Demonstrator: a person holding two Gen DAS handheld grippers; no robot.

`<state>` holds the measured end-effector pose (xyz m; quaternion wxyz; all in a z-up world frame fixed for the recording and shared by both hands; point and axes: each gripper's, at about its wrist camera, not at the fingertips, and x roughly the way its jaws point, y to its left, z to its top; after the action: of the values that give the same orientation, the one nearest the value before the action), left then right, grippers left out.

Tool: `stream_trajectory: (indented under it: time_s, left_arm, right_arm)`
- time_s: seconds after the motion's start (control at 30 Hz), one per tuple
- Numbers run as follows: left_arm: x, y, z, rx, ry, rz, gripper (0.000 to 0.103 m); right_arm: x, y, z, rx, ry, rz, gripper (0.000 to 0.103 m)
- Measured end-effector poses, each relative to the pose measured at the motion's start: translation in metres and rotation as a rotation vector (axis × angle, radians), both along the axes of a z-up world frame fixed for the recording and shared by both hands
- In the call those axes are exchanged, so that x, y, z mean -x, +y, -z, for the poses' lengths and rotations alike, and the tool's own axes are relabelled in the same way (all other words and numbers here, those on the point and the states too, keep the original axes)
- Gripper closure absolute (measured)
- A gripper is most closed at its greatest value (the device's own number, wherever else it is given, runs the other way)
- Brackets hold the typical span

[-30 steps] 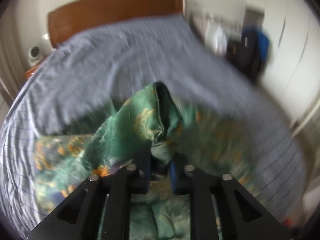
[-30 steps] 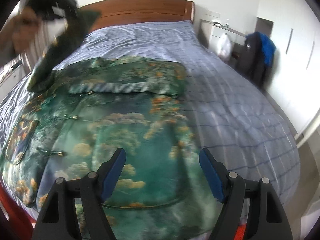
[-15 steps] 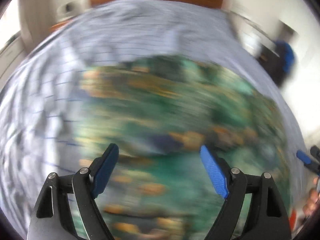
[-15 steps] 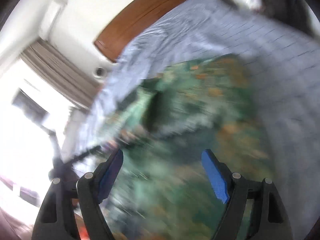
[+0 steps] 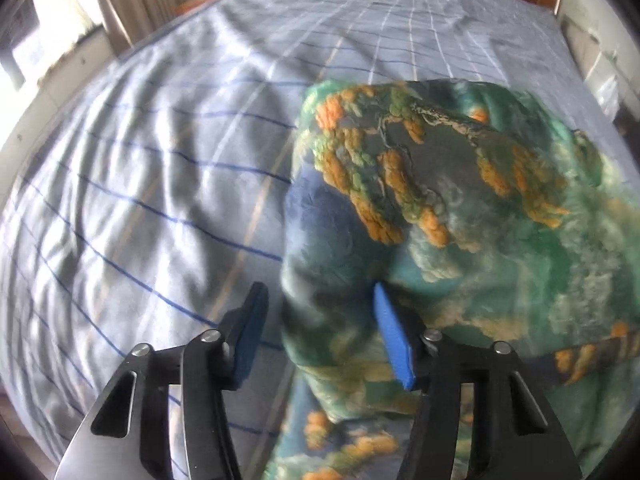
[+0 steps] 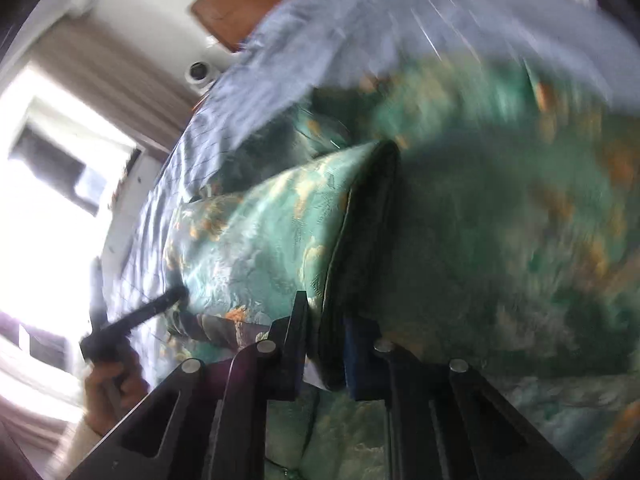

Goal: Fold large clothes

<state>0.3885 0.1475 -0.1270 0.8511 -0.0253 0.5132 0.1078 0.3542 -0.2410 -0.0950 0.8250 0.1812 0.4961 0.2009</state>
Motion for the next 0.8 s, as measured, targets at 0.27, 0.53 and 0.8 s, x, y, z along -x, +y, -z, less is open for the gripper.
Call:
stream_trajectory:
  time_s: [0.27,0.53,0.8]
  left_arm:
    - [0.061,0.047,-0.052,0.105,-0.177,0.005,0.009]
    - [0.112,-0.034,-0.043,-0.03,-0.193,0.384,0.005]
    - [0.044,-0.032,-0.031,-0.092,-0.176,-0.084,0.005]
  right_arm:
    - [0.001,-0.003,0.014,0.055,-0.006,0.049,0.089]
    - [-0.007,-0.001,-0.074,-0.343,-0.113,0.099,0.089]
    - [0.013,0.029,-0.177,-0.575,-0.267,0.009,0.092]
